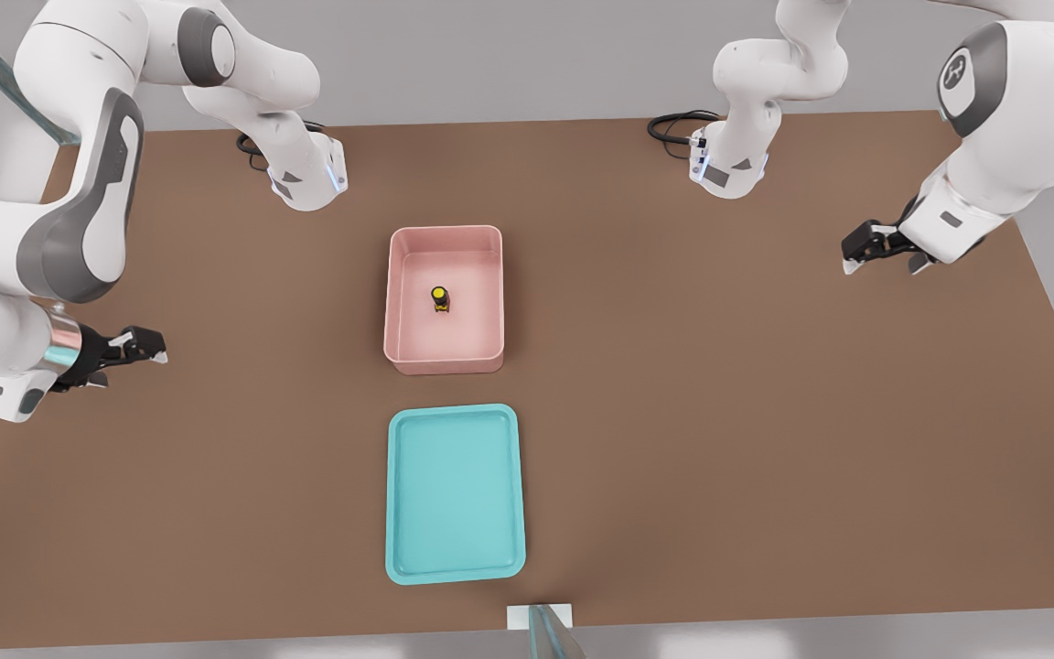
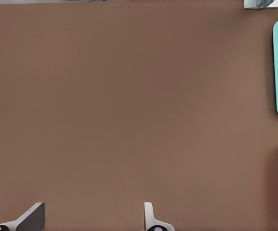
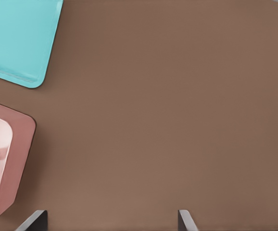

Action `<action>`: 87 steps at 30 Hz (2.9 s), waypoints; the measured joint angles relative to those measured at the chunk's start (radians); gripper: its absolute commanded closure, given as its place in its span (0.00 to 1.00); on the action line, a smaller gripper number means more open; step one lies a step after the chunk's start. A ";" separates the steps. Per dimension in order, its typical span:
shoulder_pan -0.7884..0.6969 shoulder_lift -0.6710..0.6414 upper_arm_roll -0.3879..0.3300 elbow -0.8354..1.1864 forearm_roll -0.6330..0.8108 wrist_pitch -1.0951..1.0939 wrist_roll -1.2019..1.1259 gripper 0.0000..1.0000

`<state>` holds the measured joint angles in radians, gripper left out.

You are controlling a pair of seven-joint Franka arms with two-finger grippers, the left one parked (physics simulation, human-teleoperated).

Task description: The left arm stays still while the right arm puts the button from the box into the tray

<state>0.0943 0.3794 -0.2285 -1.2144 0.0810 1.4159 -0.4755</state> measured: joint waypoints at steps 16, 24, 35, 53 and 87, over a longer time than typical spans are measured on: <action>1.002 -0.203 -0.027 -0.804 -0.006 0.476 0.708 0.00; 1.066 -0.166 -0.130 -1.031 0.040 0.856 0.981 0.01; 1.065 -0.118 -0.118 -1.238 0.042 1.300 1.171 0.01; 1.048 -0.075 -0.070 -1.347 0.044 1.559 1.275 0.15; 0.390 0.133 -0.123 0.130 0.108 0.457 0.789 0.00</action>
<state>0.4843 0.5121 -0.3518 -1.0844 0.1886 1.8734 0.3135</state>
